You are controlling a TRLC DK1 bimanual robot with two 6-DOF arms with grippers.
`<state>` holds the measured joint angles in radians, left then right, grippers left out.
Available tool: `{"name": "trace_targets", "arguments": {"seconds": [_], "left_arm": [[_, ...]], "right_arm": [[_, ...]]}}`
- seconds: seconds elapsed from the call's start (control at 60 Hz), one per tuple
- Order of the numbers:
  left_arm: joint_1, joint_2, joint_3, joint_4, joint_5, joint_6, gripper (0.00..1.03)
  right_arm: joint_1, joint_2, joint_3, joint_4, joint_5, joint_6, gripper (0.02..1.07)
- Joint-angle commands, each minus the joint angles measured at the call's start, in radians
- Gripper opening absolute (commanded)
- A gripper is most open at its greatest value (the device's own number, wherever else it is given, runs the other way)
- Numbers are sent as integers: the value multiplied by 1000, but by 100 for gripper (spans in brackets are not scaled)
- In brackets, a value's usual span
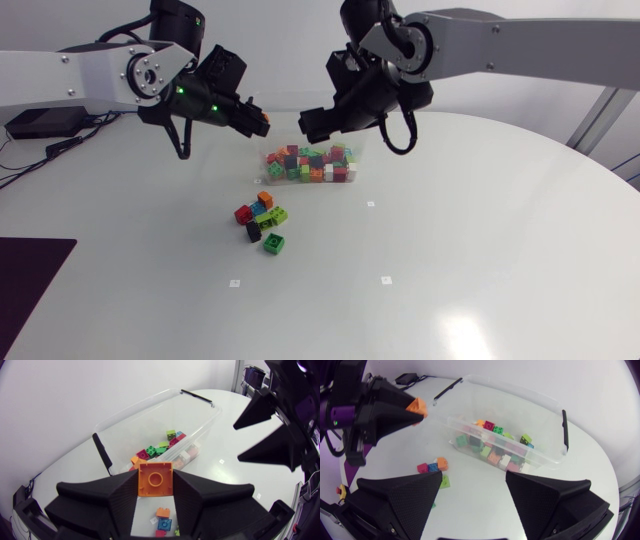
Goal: Place the duplo bricks in the container
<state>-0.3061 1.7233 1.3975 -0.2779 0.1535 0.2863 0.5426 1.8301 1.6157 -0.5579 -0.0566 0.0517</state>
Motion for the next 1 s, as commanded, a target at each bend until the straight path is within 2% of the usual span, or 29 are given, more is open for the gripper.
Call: {"name": "trace_targets", "arguments": {"seconds": [0.0,0.267,0.583,0.617,0.633,0.683,0.733,0.983], "left_arm": [[-13,59,57,19,11,-38,30],[-19,162,173,59,11,-84,31],[-24,266,287,74,11,-107,33],[-24,275,291,74,11,-110,46],[-24,277,293,72,9,-111,58],[-24,279,291,71,9,-111,82],[-24,277,290,66,8,-108,98],[-5,170,190,59,8,-90,99]], "right_arm": [[3,-26,-85,26,-11,-35,94],[23,-51,-240,87,-97,-125,94],[97,-5,-318,113,-129,-223,94],[109,0,-324,113,-129,-233,94],[117,5,-327,113,-130,-242,94],[135,15,-330,108,-129,-263,94],[155,35,-326,107,-130,-296,94],[212,163,-231,30,-137,-394,94]]}}
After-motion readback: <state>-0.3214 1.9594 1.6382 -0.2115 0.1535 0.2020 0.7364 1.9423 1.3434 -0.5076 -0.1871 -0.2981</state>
